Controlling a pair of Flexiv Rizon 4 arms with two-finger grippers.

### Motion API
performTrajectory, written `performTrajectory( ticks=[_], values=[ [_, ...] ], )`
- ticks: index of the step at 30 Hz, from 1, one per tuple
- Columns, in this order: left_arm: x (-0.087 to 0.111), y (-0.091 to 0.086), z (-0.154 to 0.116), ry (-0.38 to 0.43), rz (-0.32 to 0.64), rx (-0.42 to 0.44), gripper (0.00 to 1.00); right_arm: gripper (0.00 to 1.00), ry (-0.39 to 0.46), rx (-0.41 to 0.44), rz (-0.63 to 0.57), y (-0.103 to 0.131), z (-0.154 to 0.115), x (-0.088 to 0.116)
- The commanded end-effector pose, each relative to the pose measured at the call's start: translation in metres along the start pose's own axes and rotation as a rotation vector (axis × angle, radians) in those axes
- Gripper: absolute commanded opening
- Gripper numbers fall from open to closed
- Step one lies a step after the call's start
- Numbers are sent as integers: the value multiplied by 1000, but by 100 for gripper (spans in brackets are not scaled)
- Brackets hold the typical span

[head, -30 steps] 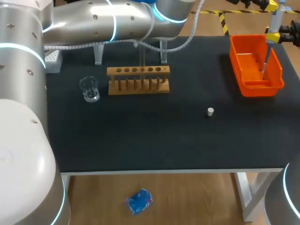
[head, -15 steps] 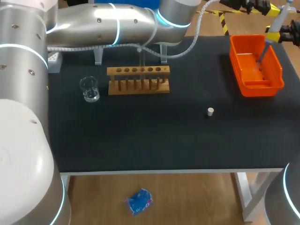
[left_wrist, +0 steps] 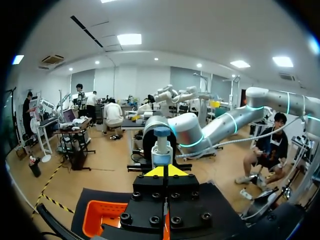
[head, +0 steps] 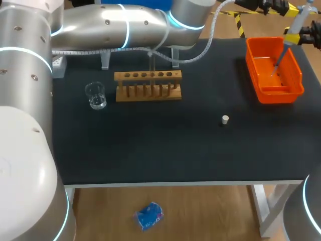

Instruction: Invert the test tube, pick up the pipette, mount the tip to pipette, aspirate from beaker and dispense into the tube, eject the tip, return the pipette, and cap with the stopper.

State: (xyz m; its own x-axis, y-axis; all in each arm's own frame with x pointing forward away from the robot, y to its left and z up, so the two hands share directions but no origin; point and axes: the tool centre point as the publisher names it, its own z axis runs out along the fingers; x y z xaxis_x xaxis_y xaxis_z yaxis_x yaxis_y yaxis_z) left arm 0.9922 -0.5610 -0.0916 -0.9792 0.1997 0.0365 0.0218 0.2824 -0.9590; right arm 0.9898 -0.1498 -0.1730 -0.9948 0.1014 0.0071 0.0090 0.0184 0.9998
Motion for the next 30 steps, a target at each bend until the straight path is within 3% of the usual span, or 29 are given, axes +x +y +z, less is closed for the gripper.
performTrajectory(
  ticks=[1,11,30],
  values=[
    [10,-7,-14,-27,4,-9,0,0,-1,4,0,1,0,1],
    [7,-22,-26,-58,33,-33,0,0,-1,4,0,1,0,1],
    [-8,-40,-14,-25,81,-46,0,0,-1,4,0,1,0,1]
  ],
)
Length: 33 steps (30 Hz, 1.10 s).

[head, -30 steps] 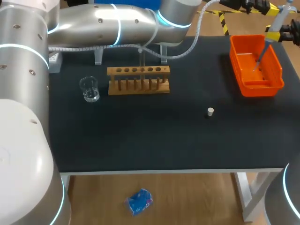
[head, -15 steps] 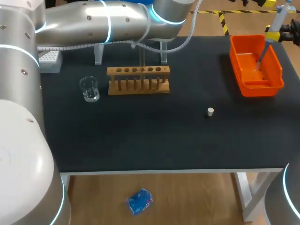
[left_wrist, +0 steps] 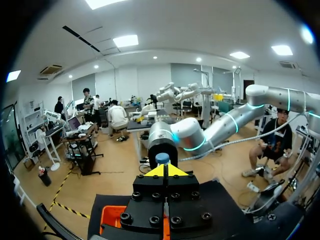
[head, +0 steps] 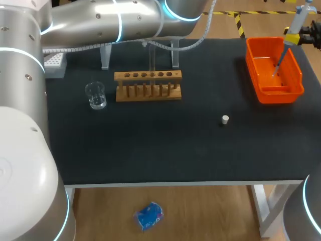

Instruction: Invert the test tube, pick up the pipette, mount the tip to pipette, aspirate from beaker and dispense into the tube, eject the tip, return the pipette, and cap with the stopper.

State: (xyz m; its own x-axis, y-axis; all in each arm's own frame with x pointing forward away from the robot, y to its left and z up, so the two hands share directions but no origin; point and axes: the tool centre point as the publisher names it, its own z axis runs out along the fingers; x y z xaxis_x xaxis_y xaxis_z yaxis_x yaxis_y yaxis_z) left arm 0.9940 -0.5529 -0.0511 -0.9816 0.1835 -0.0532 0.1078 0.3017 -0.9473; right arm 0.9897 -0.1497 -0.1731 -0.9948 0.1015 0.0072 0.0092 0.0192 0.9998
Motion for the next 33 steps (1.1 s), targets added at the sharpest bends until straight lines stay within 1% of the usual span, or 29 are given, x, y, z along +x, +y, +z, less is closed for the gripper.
performTrajectory(
  ticks=[1,13,21,33],
  values=[
    [-10,-3,7,21,2,-8,0,0,-1,3,0,1,0,1],
    [-8,3,12,32,-9,-2,0,0,-1,3,0,1,0,1],
    [-4,11,14,35,-30,7,0,0,-1,3,0,1,0,1],
    [1,15,20,44,-43,15,0,0,-1,3,0,1,0,1]
  ],
)
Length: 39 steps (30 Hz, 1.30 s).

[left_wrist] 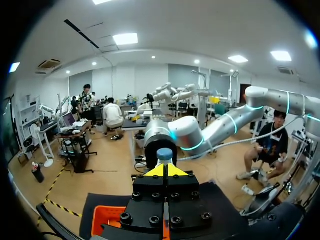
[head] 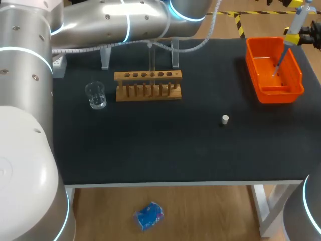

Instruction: Invert the test tube, pick up the pipette, mount the tip to pipette, aspirate from beaker and dispense into the tube, eject the tip, return the pipette, and cap with the stopper.

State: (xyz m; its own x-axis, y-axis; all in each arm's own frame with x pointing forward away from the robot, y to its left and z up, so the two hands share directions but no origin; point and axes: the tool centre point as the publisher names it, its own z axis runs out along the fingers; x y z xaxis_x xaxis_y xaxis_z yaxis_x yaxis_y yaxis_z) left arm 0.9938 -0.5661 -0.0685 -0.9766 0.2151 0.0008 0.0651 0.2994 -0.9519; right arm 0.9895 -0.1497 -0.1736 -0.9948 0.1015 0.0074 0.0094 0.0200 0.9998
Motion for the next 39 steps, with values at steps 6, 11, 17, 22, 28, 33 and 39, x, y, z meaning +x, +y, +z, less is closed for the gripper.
performTrajectory(
  ticks=[6,11,17,22,28,33,39],
  values=[
    [5,8,6,5,-18,4,0,0,-1,3,0,2,0,1],
    [7,13,8,7,-31,9,0,0,-1,3,0,2,0,1],
    [9,17,11,8,-39,18,0,0,-1,3,0,2,0,1],
    [11,22,12,5,-47,24,0,0,-1,3,0,2,0,1],
    [12,25,14,8,-54,29,0,0,-1,3,0,2,0,1],
    [12,27,14,7,-59,33,0,0,-1,3,0,2,0,1],
    [13,24,8,-3,-54,27,0,0,-1,3,0,2,0,1]
  ],
)
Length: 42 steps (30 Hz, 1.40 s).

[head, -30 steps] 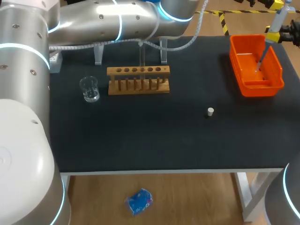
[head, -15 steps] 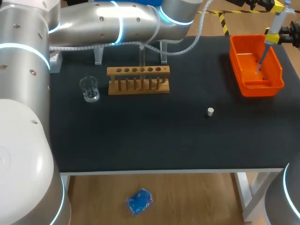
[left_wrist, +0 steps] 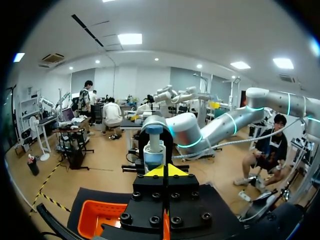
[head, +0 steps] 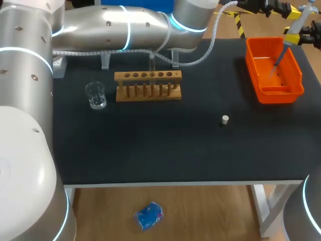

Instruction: Invert the test tube, pick up the pipette, mount the tip to pipette, aspirate from beaker and dispense into the tube, eject the tip, return the pipette, and cap with the stopper.

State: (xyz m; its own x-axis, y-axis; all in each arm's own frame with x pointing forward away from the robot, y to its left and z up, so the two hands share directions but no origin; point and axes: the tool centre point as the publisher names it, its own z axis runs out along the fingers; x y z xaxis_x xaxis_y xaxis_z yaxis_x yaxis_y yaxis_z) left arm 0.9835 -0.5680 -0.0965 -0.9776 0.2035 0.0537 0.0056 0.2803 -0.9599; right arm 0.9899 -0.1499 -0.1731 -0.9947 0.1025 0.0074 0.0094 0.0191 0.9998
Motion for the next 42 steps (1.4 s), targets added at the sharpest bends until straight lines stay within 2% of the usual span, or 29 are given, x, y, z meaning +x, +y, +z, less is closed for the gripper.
performTrajectory(
  ticks=[1,12,24,42],
  values=[
    [4,-3,-6,-12,0,-10,0,0,0,3,0,1,0,1],
    [6,-11,-18,-40,6,-40,0,0,0,3,0,1,0,1],
    [-2,-25,-26,-61,44,-59,0,0,0,3,0,1,0,1],
    [-5,-26,-23,-60,47,-58,0,0,-7,25,-6,1,-6,-2]
  ],
)
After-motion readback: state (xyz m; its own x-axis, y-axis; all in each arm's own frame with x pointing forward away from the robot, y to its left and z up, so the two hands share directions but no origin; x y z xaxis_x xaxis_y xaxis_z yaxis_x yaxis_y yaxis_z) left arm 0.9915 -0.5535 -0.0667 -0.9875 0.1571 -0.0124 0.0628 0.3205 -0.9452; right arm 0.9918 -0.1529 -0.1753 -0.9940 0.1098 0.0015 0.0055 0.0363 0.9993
